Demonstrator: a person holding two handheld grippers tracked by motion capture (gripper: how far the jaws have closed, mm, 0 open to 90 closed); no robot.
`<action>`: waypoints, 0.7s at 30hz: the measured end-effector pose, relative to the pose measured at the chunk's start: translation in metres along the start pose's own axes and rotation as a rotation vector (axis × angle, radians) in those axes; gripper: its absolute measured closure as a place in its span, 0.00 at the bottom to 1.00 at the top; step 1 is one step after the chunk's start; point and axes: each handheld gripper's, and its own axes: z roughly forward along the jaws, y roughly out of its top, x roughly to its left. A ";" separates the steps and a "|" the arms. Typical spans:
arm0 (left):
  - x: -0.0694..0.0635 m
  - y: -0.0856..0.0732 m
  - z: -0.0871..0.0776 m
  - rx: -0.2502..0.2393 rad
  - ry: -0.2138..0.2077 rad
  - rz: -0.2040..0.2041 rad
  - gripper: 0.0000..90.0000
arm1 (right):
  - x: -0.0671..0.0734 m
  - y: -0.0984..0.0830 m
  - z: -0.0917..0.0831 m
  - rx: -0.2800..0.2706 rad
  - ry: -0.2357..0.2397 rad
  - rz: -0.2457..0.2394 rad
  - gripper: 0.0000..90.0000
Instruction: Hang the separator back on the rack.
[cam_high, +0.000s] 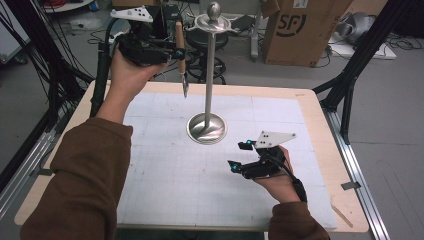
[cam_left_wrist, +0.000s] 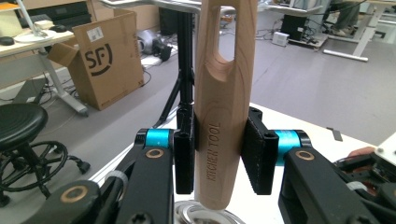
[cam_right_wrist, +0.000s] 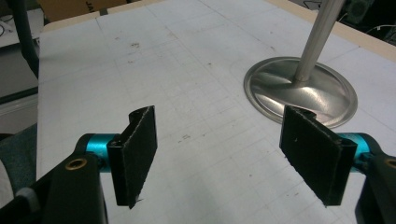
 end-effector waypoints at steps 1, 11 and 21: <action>0.002 0.000 0.000 0.004 0.005 0.005 0.76 | 0.000 0.000 0.000 0.001 -0.002 -0.001 0.30; -0.001 0.007 0.010 0.025 0.026 0.026 0.76 | -0.001 0.000 0.000 0.003 0.006 0.002 0.30; -0.006 0.012 0.019 0.047 0.049 0.039 0.76 | 0.000 0.000 0.000 -0.001 0.011 0.004 0.30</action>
